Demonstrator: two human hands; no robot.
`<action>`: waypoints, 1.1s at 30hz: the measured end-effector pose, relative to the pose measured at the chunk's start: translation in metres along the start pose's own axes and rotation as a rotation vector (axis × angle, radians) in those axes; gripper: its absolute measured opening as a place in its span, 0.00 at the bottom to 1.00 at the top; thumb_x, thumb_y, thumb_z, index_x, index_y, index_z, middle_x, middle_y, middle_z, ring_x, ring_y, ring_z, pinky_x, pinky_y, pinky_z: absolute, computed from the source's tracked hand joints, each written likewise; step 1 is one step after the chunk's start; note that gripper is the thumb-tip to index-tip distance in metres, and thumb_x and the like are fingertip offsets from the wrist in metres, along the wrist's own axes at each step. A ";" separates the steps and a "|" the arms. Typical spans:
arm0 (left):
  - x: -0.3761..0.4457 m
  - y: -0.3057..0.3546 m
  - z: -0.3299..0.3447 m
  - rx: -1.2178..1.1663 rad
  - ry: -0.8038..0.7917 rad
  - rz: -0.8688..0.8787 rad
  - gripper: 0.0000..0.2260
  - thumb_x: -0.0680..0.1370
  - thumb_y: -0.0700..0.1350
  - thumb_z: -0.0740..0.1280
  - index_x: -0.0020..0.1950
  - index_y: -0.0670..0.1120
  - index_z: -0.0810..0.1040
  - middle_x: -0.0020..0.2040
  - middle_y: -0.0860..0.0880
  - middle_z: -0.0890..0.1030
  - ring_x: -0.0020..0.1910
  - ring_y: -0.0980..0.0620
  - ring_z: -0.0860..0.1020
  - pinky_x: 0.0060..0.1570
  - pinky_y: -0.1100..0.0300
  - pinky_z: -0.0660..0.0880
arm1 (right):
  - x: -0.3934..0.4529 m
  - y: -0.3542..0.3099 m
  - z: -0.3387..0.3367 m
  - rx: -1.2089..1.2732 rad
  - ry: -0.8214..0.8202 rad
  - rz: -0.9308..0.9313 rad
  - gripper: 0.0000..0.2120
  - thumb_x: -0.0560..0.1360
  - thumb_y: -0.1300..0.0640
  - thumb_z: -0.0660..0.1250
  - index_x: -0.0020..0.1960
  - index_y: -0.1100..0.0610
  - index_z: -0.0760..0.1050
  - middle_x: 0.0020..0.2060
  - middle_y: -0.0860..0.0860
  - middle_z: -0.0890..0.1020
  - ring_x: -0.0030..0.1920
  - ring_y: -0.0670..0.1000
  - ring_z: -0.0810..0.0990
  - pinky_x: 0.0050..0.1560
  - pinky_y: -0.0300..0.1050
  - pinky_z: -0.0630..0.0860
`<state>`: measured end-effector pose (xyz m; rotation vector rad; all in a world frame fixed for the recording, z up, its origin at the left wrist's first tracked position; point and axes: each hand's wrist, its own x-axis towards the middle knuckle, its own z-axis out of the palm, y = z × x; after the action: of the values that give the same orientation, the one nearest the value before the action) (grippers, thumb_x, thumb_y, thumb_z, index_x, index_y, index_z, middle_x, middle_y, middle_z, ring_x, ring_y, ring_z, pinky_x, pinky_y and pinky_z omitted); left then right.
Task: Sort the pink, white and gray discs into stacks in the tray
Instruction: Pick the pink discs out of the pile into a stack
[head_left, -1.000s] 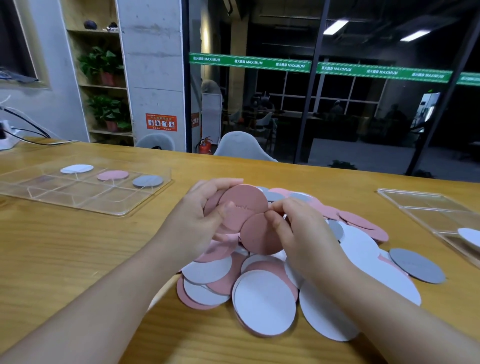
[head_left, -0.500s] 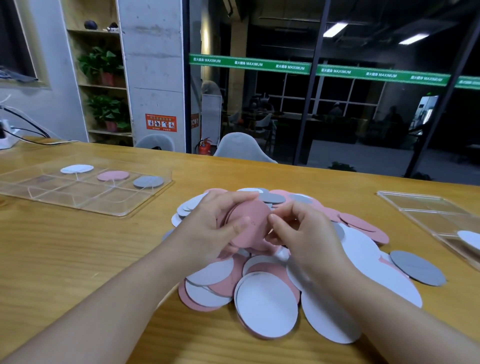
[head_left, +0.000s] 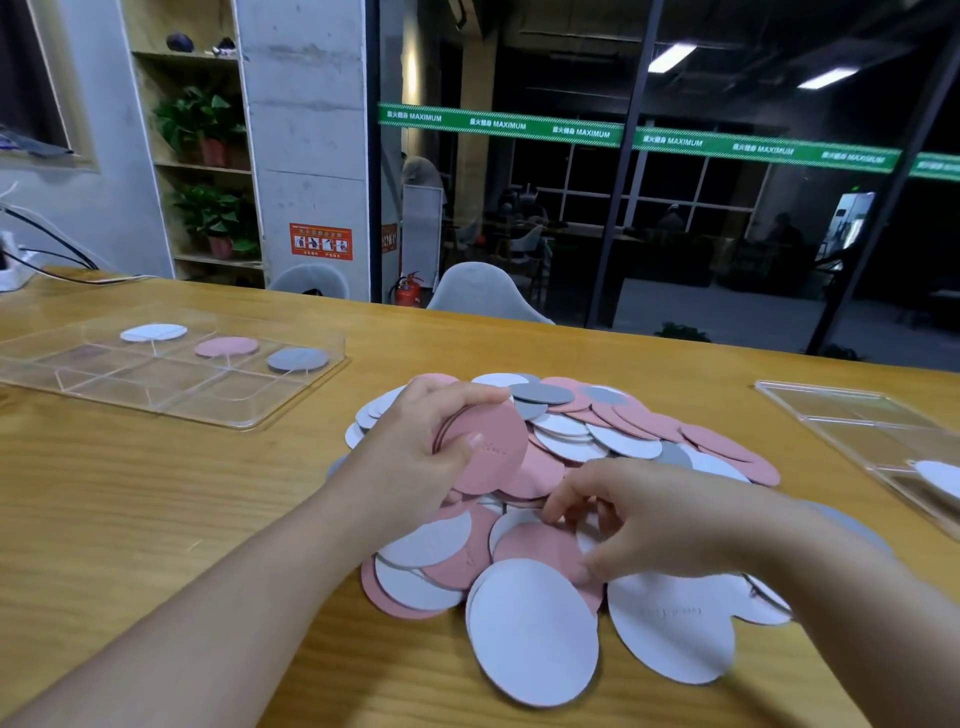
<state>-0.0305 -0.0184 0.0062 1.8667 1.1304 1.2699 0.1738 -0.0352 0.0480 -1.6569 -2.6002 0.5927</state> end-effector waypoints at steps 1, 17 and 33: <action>0.000 0.000 0.000 -0.002 -0.001 0.000 0.21 0.78 0.38 0.63 0.53 0.67 0.75 0.54 0.61 0.69 0.54 0.57 0.73 0.36 0.58 0.81 | -0.001 -0.001 0.001 -0.021 -0.017 0.006 0.18 0.68 0.47 0.71 0.55 0.38 0.71 0.47 0.38 0.73 0.43 0.39 0.73 0.46 0.35 0.72; -0.001 -0.001 0.005 0.026 -0.050 -0.002 0.20 0.78 0.38 0.61 0.51 0.67 0.75 0.53 0.61 0.71 0.54 0.61 0.74 0.50 0.53 0.77 | 0.020 0.001 0.018 0.339 0.385 -0.085 0.09 0.72 0.56 0.70 0.39 0.51 0.69 0.33 0.43 0.73 0.33 0.42 0.70 0.36 0.35 0.69; -0.002 0.001 0.008 0.083 -0.097 -0.010 0.22 0.77 0.38 0.64 0.53 0.70 0.72 0.51 0.68 0.69 0.53 0.73 0.68 0.52 0.58 0.74 | 0.028 0.034 0.013 0.240 0.744 0.004 0.05 0.76 0.56 0.65 0.48 0.47 0.74 0.42 0.39 0.75 0.41 0.40 0.72 0.37 0.27 0.66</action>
<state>-0.0229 -0.0208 0.0031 1.9590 1.1553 1.1296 0.1880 -0.0022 0.0194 -1.4358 -1.9111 0.2059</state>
